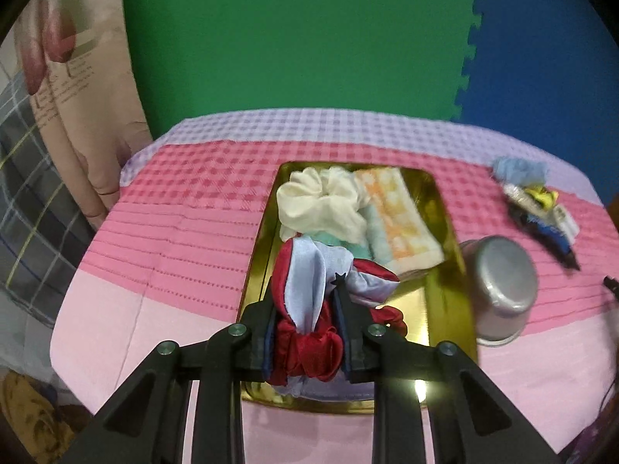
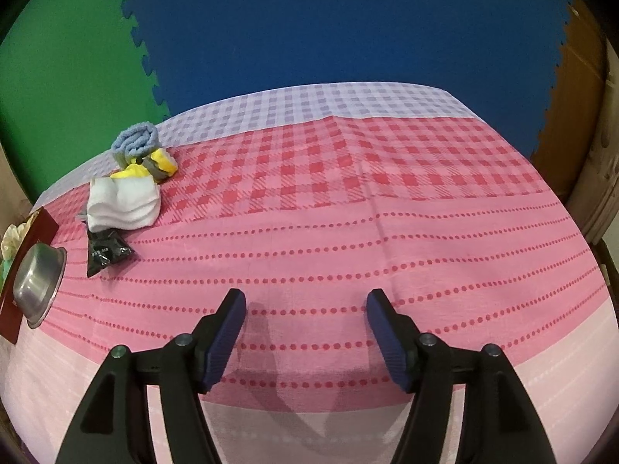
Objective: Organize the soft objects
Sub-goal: 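Lower the printed sock into the tin tray and open the left gripper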
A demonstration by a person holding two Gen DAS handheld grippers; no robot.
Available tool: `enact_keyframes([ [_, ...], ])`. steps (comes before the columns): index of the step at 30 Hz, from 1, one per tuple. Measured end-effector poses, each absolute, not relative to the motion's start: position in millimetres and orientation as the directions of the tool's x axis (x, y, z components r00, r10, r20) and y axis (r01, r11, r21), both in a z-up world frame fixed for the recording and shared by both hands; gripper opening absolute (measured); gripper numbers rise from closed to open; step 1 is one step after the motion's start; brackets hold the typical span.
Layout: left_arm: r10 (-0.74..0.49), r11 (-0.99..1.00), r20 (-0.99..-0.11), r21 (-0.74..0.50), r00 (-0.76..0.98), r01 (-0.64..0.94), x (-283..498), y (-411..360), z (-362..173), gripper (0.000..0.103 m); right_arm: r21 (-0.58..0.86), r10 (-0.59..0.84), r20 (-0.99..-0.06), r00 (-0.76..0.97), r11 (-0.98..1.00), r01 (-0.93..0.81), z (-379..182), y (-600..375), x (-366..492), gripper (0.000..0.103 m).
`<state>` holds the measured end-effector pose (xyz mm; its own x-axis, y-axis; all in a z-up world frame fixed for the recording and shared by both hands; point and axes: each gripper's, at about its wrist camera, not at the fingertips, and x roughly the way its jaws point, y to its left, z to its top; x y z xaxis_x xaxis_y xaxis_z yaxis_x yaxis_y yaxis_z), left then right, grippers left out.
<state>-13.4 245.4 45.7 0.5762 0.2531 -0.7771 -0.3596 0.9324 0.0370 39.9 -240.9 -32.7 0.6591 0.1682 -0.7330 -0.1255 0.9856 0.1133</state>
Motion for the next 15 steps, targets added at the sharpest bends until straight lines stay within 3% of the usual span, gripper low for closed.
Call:
enact_keyframes([
  [15, 0.264, 0.923, -0.808, 0.054, 0.527, -0.381, -5, 260, 7, 0.027, 0.077, 0.150, -0.745, 0.650, 0.987, -0.140, -34, -236, 41, 0.072],
])
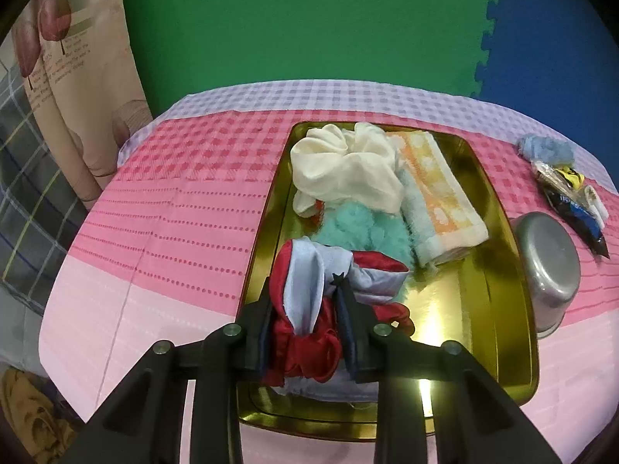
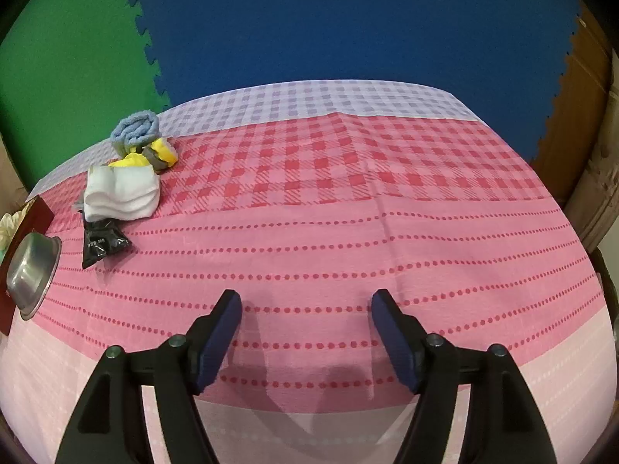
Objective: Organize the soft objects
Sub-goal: 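Lower the printed sock into the tin tray and open the left gripper, then grasp the dark blue snack packet with the right gripper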
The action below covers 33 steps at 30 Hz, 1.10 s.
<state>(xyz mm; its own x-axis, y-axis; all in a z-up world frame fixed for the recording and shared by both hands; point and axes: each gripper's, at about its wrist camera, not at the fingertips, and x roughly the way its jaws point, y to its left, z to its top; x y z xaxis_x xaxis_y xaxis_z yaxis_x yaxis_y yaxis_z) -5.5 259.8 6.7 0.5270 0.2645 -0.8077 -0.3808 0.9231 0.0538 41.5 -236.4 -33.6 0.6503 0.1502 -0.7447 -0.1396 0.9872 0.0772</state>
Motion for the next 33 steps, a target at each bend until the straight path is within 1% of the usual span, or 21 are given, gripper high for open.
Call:
enact_keyframes([
  [9, 0.262, 0.923, -0.813, 0.053, 0.520, -0.382, -7, 262, 3, 0.030, 0.074, 0.149, -0.746, 0.650, 0.987, -0.141, -34, -236, 42, 0.073],
  [11, 0.261, 0.923, -0.815, 0.054, 0.517, -0.381, -6, 262, 3, 0.037, 0.074, 0.148, -0.746, 0.650, 0.987, -0.141, -33, -236, 42, 0.073],
  [13, 0.260, 0.926, -0.815, 0.058, 0.518, -0.373, -6, 260, 3, 0.039, 0.073, 0.148, -0.746, 0.649, 0.987, -0.141, -33, -235, 42, 0.073],
  [14, 0.267, 0.926, -0.813, 0.067, 0.518, -0.372, -6, 259, 3, 0.042, 0.072, 0.148, -0.746, 0.649, 0.987, -0.143, -33, -235, 42, 0.073],
  [15, 0.277, 0.925, -0.809, 0.078, 0.519, -0.371, -5, 257, 4, 0.047, 0.072, 0.148, -0.746, 0.649, 0.987, -0.143, -33, -235, 42, 0.073],
  [16, 0.287, 0.924, -0.806, 0.090, 0.518, -0.373, -5, 255, 5, 0.054, 0.072, 0.148, -0.746, 0.649, 0.987, -0.143, -33, -235, 42, 0.073],
  [17, 0.289, 0.925, -0.804, 0.095, 0.520, -0.368, -5, 253, 6, 0.056, 0.071, 0.149, -0.747, 0.648, 0.987, -0.145, -33, -235, 42, 0.073],
  [22, 0.308, 0.922, -0.798, 0.117, 0.517, -0.370, -7, 248, 12, 0.056, 0.069, 0.150, -0.747, 0.647, 0.986, -0.149, -33, -235, 43, 0.075],
  [24, 0.330, 0.917, -0.785, 0.134, 0.524, -0.376, -10, 246, 17, 0.059, 0.068, 0.150, -0.748, 0.647, 0.986, -0.150, -34, -235, 43, 0.075],
  [29, 0.376, 0.906, -0.732, 0.163, 0.568, -0.390, -20, 235, 44, 0.068, 0.065, 0.151, -0.749, 0.646, 0.986, -0.155, -34, -234, 43, 0.077],
  [33, 0.386, 0.906, -0.693, 0.161, 0.609, -0.391, -29, 220, 65, 0.076, 0.065, 0.153, -0.748, 0.645, 0.985, -0.158, -34, -235, 43, 0.077],
])
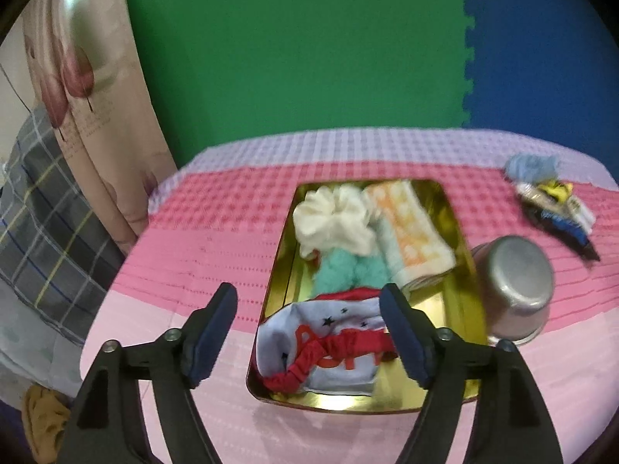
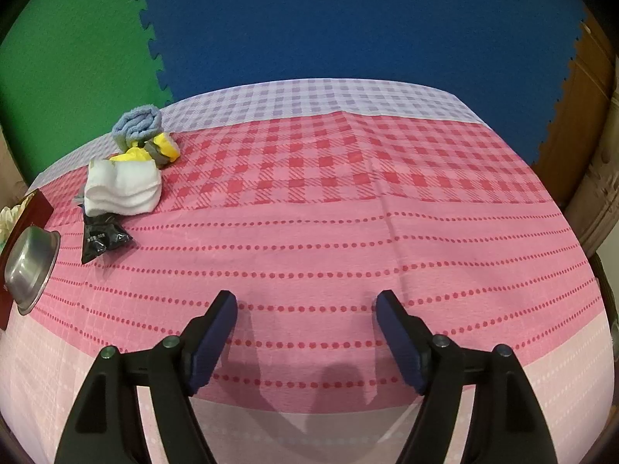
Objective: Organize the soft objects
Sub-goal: 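Grasp the dark blue snack packet with the right gripper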
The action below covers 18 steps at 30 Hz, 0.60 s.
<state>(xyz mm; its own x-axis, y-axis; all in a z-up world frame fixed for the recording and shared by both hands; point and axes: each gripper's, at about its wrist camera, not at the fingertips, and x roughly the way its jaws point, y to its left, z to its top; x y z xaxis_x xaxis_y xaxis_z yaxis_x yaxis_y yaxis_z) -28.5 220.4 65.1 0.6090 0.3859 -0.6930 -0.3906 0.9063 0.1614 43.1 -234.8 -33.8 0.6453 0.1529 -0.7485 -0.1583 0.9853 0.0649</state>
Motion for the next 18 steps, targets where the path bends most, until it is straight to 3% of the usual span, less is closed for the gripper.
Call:
enact_keyframes([
  [6, 0.347, 0.922, -0.675, 0.117, 0.651, -0.370, -50, 185, 82, 0.082, 0.063, 0.153, -0.749, 0.645, 0.985, -0.161, -34, -235, 44, 0.077],
  [8, 0.306, 0.932, -0.680, 0.071, 0.667, -0.356, -62, 171, 80, 0.088, 0.062, 0.153, -0.749, 0.644, 0.985, -0.161, -34, -235, 44, 0.077],
  [13, 0.177, 0.948, -0.731, -0.053, 0.659, -0.314, -87, 136, 54, 0.089, 0.063, 0.159, -0.747, 0.646, 0.984, -0.168, -33, -234, 43, 0.077],
  [18, 0.093, 0.943, -0.773, -0.133, 0.628, -0.304, -95, 122, 21, 0.089, 0.148, 0.320, -0.704, 0.635, 0.940, -0.309, -17, -214, 27, 0.076],
])
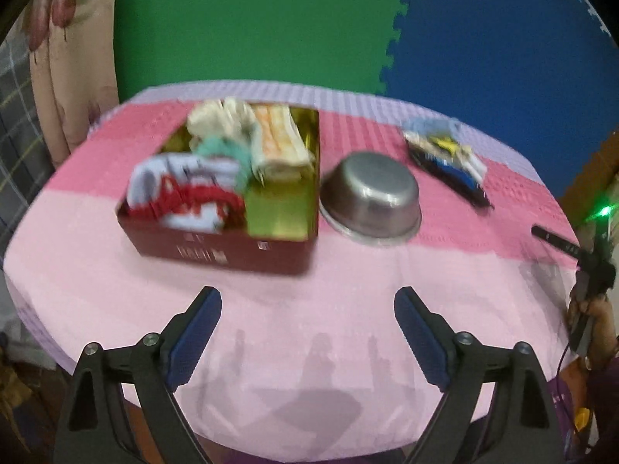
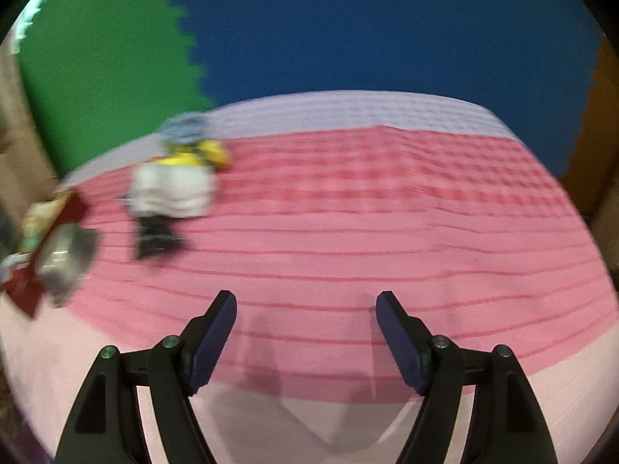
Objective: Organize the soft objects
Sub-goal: 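Grasp the dark blue snack packet with the right gripper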
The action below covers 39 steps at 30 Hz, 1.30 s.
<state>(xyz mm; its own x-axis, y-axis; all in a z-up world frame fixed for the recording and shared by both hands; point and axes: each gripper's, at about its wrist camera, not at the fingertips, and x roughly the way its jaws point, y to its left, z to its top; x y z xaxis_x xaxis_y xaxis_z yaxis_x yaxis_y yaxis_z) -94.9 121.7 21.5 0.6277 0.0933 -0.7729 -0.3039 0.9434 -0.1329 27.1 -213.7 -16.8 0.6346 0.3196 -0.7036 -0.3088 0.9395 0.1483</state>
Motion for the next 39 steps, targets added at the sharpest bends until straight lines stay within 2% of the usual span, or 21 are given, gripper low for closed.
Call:
enact_keyframes([
  [6, 0.084, 0.947, -0.773, -0.135, 0.629, -0.293, -97, 119, 11, 0.089, 0.154, 0.484, -0.669, 0.563, 0.832, -0.532, 8, -150, 16, 0.076],
  [10, 0.084, 0.954, -0.764, -0.124, 0.639, -0.273, -100, 118, 9, 0.089, 0.112, 0.475, -0.707, 0.524, 0.806, -0.581, 6, -116, 34, 0.076],
  [14, 0.075, 0.959, -0.765, -0.121, 0.640, -0.256, -98, 119, 8, 0.089, 0.104, 0.453, -0.752, 0.479, 0.799, -0.592, -5, -96, 53, 0.063],
  [16, 0.062, 0.959, -0.770, -0.130, 0.636, -0.251, -96, 120, 5, 0.089, 0.100, 0.432, -0.775, 0.462, 0.805, -0.585, -10, -90, 64, 0.061],
  [19, 0.053, 0.959, -0.774, -0.136, 0.631, -0.248, -95, 122, 3, 0.089, 0.134, 0.431, -0.795, 0.427, 0.811, -0.569, -15, -82, 81, 0.052],
  [20, 0.054, 0.958, -0.775, -0.137, 0.630, -0.250, -94, 123, 2, 0.089, 0.139, 0.434, -0.796, 0.421, 0.809, -0.571, -16, -81, 84, 0.042],
  [21, 0.052, 0.957, -0.777, -0.140, 0.628, -0.253, -94, 123, 1, 0.089, 0.135, 0.429, -0.804, 0.411, 0.806, -0.576, -17, -76, 86, 0.037],
  [26, 0.028, 0.949, -0.792, -0.170, 0.610, -0.265, -93, 129, -4, 0.089, 0.102, 0.402, -0.833, 0.380, 0.786, -0.610, -15, -58, 88, 0.032],
  [27, 0.024, 0.948, -0.793, -0.175, 0.609, -0.265, -94, 129, -3, 0.089, 0.119, 0.411, -0.838, 0.360, 0.780, -0.614, -14, -58, 86, 0.028],
  [31, 0.028, 0.950, -0.777, -0.174, 0.629, -0.258, -97, 127, 2, 0.089, 0.218, 0.474, -0.828, 0.300, 0.765, -0.606, -10, -68, 68, 0.026],
  [39, 0.029, 0.958, -0.775, -0.158, 0.631, -0.238, -99, 120, 5, 0.089, 0.508, 0.648, -0.729, 0.219, 0.727, -0.462, 0, -116, 28, 0.026],
])
